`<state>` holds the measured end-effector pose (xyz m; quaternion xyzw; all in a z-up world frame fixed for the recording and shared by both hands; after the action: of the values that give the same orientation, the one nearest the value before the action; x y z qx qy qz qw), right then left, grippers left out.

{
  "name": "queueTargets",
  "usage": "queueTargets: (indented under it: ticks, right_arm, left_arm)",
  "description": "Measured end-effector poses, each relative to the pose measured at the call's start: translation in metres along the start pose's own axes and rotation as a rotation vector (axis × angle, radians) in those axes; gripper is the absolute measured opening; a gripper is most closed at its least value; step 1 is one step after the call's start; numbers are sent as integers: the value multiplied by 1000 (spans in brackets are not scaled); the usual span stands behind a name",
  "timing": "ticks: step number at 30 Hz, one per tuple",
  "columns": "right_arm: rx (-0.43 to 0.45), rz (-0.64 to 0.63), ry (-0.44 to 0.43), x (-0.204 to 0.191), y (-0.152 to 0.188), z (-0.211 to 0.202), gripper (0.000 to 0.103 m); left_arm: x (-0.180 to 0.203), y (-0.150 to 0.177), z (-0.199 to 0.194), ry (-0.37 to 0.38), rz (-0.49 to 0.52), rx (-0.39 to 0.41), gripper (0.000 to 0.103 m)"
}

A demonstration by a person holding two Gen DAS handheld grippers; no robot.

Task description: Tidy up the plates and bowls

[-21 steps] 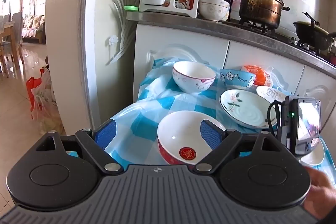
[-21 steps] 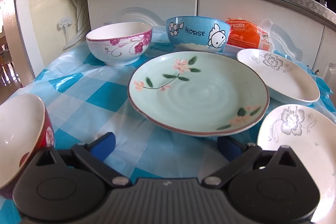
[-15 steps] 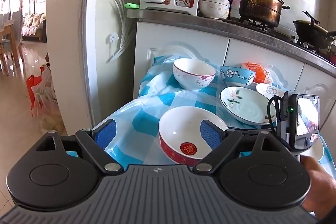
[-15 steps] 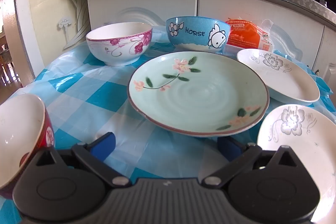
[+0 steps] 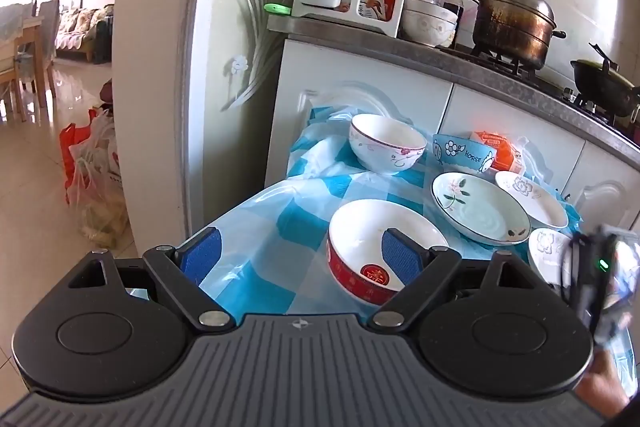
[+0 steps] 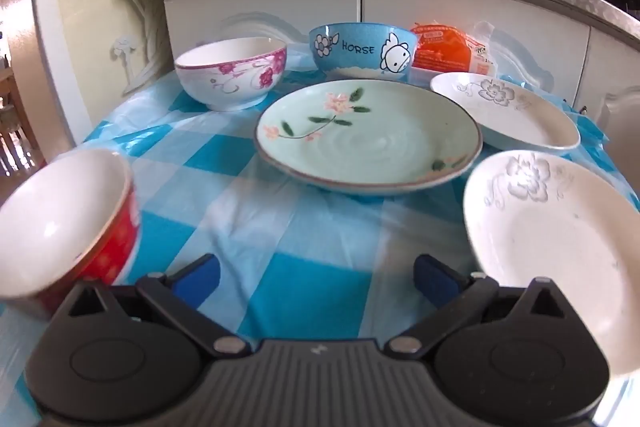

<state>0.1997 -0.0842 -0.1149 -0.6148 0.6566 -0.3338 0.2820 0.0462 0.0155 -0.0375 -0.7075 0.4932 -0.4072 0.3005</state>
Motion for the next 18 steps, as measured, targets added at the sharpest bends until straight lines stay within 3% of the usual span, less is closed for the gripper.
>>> queueTargets:
  ticks: [6,12,18]
  right_arm:
    - [79,27,47,6,1,-50,102]
    - [212,60,157,28,-19,-111,102]
    - [273,69,207,40,-29,-154,102]
  left_arm:
    - [2,-2,-8,14,-24,-2,103]
    - [14,-7,-22,49,10,27,103]
    - [23,-12,-37,76,44,58,103]
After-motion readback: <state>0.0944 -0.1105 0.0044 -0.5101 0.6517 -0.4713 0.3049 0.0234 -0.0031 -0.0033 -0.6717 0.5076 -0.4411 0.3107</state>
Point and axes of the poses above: each gripper's, at about its wrist camera, not at the fingertips, and z roughly the way its jaws point, x to its right, y to its underside, the point moved 8 cm from there along z, roughly the way its jaws point, and after that the axes turned 9 degrees about -z, right-handed, at the moved point
